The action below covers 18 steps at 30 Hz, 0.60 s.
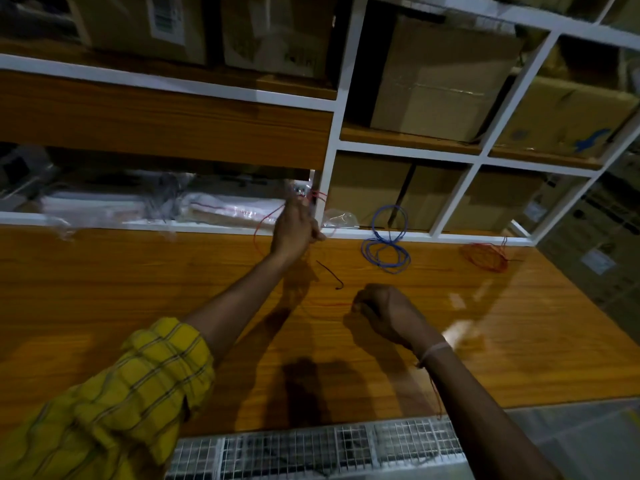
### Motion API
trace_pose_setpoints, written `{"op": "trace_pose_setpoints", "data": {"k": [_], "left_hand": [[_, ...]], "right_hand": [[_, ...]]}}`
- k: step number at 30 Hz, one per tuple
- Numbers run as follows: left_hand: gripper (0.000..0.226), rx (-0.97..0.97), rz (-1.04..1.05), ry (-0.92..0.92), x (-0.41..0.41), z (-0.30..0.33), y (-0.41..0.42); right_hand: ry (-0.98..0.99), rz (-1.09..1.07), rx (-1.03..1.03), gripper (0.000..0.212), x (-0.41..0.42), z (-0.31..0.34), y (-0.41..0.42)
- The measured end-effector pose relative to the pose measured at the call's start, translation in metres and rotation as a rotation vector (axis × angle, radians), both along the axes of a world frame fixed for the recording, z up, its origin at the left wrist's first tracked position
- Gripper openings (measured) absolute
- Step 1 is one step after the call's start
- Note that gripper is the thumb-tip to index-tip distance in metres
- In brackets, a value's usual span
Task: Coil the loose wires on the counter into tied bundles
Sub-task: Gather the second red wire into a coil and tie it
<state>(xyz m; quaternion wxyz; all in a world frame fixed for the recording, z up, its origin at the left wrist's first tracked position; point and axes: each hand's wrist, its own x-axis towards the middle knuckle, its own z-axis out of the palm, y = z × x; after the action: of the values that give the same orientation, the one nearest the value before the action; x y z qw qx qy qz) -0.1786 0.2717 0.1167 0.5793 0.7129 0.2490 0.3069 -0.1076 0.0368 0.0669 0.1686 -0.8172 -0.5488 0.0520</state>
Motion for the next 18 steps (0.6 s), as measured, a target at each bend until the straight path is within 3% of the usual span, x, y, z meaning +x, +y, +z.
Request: {"op": "trace_pose_setpoints", "data": {"k": [3, 8, 10, 14, 18], "left_hand": [[0.034, 0.166, -0.231, 0.084, -0.001, -0.005, -0.013], [0.030, 0.104, -0.511, 0.212, -0.009, -0.004, -0.034], [0.029, -0.005, -0.649, 0.258, -0.011, -0.005, -0.035], [0.029, -0.009, -0.727, 0.331, -0.010, -0.001, -0.034], [0.028, -0.002, -0.810, 0.426, -0.014, 0.009, -0.022]], "right_hand": [[0.091, -0.026, 0.193, 0.020, -0.008, 0.021, 0.012], [0.037, -0.215, 0.390, 0.026, 0.003, 0.039, 0.017], [0.003, -0.263, 0.425, 0.027, 0.012, 0.039, 0.016], [-0.079, -0.326, 0.423, 0.033, 0.025, 0.038, 0.008], [0.019, -0.349, 0.427, 0.029, 0.032, 0.038, -0.002]]}}
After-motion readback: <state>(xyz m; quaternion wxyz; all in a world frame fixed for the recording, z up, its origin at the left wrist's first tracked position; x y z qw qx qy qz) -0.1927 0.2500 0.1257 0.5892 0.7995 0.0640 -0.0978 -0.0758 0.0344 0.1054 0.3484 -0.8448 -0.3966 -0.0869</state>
